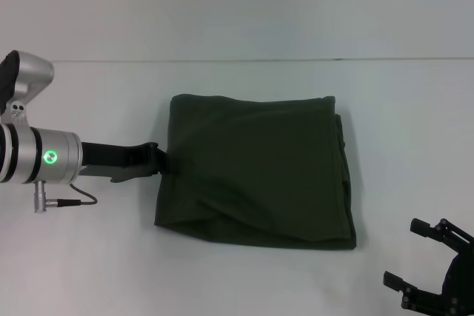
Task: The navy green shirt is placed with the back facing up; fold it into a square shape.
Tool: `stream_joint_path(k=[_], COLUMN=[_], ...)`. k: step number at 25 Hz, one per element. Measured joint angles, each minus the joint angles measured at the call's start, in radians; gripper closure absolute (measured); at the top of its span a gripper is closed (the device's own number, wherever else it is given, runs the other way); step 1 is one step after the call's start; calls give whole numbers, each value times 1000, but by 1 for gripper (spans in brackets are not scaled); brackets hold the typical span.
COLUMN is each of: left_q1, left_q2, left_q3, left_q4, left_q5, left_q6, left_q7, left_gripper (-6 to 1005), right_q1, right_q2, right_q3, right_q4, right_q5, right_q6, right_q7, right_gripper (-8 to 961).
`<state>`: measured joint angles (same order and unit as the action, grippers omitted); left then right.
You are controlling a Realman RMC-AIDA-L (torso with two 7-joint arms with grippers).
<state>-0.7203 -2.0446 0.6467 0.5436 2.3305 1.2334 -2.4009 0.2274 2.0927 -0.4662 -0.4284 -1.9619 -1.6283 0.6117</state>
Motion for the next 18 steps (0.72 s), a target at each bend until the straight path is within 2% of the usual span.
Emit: stream_joint_path(k=[7, 13, 18], left_q1=[26, 67, 144], left_q2=[-9, -23, -68], left_q3=[-40, -82, -84], left_q4=[13, 68, 205], left_q5=[-8, -9, -50], left_q6=[37, 94, 159], left_q7=[20, 119, 368], left_gripper=[968, 739, 490], right_q1=[8, 9, 19], right_q2=[0, 1, 2], right_q3=[0, 0, 14], right_q4=[2, 2, 6], right_q5=[0, 0, 0], right_q6=[2, 3, 6], right_q7=[8, 11, 18], right_gripper=[9, 9, 9])
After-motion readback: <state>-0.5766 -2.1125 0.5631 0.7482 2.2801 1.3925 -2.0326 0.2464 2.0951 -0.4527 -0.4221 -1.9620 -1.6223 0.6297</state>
